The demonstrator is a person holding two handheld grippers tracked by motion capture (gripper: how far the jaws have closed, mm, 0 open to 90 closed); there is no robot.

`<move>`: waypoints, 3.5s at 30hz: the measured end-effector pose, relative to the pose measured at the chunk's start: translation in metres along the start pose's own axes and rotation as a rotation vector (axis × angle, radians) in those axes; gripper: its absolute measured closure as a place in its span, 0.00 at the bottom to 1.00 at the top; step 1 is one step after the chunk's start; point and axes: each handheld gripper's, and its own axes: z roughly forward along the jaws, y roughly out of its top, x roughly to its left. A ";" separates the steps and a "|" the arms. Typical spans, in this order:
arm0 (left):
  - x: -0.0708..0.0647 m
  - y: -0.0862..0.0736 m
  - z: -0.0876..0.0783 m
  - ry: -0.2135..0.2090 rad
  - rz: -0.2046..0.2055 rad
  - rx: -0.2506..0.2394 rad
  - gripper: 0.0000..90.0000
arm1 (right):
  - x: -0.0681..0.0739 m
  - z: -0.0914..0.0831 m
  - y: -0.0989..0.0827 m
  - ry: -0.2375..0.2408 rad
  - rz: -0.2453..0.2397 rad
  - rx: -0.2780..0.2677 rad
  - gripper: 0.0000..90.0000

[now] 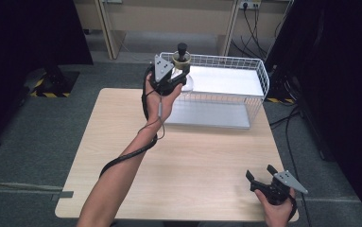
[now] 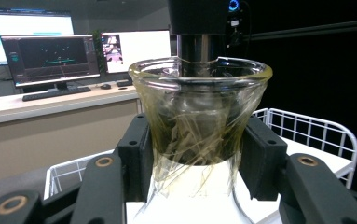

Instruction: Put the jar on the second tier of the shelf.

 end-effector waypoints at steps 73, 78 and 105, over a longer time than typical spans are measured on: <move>0.019 -0.013 0.030 0.085 -0.078 0.080 0.13 | 0.001 0.000 0.000 0.011 -0.003 0.004 0.05; 0.018 -0.012 0.024 0.080 -0.059 0.085 0.13 | 0.001 0.000 0.000 0.009 -0.004 0.005 0.05; 0.016 -0.027 -0.007 0.049 -0.023 0.094 0.11 | 0.001 0.000 0.000 0.007 -0.002 0.007 0.05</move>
